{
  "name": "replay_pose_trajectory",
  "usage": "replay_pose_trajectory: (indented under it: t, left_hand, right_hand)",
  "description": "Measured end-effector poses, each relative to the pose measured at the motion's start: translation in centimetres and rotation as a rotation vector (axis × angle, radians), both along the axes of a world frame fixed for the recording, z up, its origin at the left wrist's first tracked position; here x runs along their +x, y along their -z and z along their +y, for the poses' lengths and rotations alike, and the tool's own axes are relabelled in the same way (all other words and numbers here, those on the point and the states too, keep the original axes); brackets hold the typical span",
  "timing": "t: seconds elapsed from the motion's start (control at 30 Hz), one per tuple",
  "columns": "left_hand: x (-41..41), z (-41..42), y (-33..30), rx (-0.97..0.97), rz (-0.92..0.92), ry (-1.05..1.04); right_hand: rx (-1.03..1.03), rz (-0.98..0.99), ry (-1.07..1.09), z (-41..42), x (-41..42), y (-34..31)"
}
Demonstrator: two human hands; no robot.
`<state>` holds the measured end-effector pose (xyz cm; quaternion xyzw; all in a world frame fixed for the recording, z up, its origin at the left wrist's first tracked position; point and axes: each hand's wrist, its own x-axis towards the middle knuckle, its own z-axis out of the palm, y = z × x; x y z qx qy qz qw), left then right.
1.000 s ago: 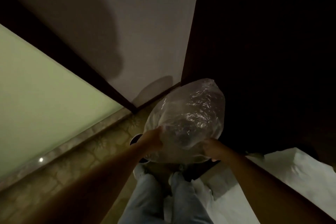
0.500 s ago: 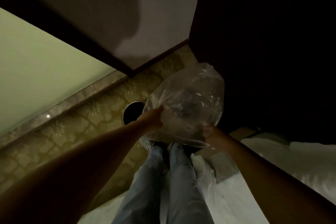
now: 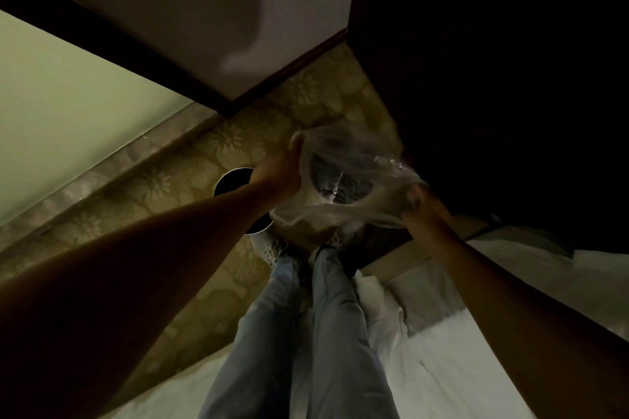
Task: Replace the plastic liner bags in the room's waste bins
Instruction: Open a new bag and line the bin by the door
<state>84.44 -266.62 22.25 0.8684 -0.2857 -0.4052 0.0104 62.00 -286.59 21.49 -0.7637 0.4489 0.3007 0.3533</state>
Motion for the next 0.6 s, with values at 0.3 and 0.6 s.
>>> replay_pose_trajectory:
  t: [0.3, 0.6]
  left_hand:
    - [-0.2, -0.2, -0.2, 0.034, -0.247, 0.157]
    - [-2.6, -4.1, -0.3, 0.023, -0.135, 0.682]
  right_hand:
    - [-0.201, -0.016, -0.050, -0.9, 0.4, -1.5]
    - [-0.089, -0.234, -0.516, 0.9, 5.7, -1.0]
